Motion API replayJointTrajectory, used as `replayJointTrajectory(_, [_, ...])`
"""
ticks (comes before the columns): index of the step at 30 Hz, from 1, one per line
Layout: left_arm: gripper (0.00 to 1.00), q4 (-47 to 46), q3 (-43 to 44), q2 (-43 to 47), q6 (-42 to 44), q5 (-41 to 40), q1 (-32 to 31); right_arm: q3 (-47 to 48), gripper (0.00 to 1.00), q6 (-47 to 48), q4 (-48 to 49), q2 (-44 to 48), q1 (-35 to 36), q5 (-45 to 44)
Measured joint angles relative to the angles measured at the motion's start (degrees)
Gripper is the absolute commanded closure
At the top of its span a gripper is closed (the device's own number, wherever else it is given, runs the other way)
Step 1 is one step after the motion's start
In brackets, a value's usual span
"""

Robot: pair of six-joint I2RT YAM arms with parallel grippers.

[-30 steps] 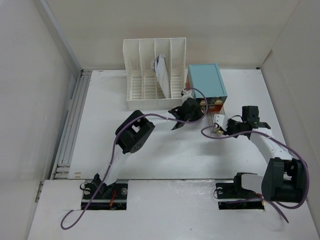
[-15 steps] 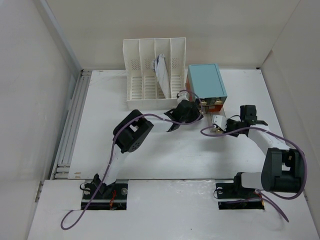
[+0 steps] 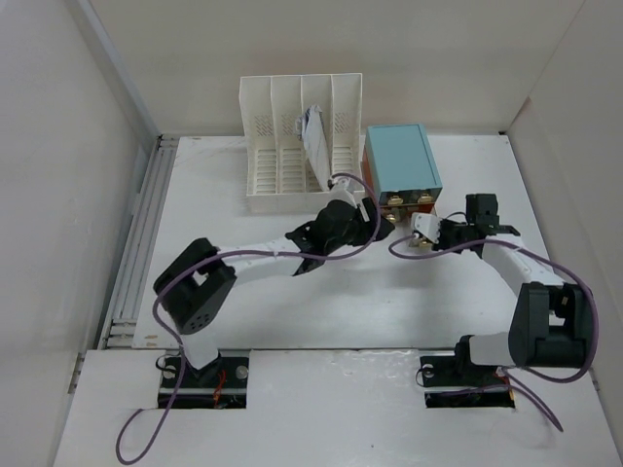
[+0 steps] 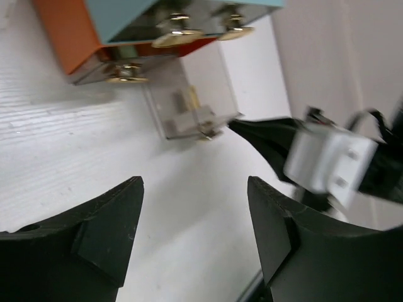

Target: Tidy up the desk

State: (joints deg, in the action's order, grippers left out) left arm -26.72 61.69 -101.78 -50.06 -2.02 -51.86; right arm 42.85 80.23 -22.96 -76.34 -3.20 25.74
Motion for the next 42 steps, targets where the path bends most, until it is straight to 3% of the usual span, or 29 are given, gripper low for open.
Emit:
replayJointTrajectory(11, [0.30, 12.85, -6.86, 31.34, 8.09, -2.25, -3.43, 5.66, 1.00, 1.27, -0.92, -5.62, 8.74, -8.96])
replayJointTrajectory(16, [0.18, 24.15, -6.23, 49.88, 14.32, -8.24, -3.41, 7.74, 1.00, 0.13, -0.20, -8.11, 11.63, -14.97])
replayJointTrajectory(20, [0.13, 31.78, -4.07, 58.14, 19.43, -13.00, -2.86, 10.23, 1.00, -1.90, 0.83, -10.95, 13.88, -20.00])
replayJointTrajectory(28, [0.08, 40.33, -6.97, 70.58, 25.70, -21.94, -0.92, 12.94, 1.00, -6.45, 3.82, -15.28, 18.97, -31.23])
replayJointTrajectory(42, [0.07, 45.03, -13.25, 74.27, 28.37, -26.43, -0.90, 12.92, 1.00, -14.36, 17.49, -21.22, 27.52, -47.84])
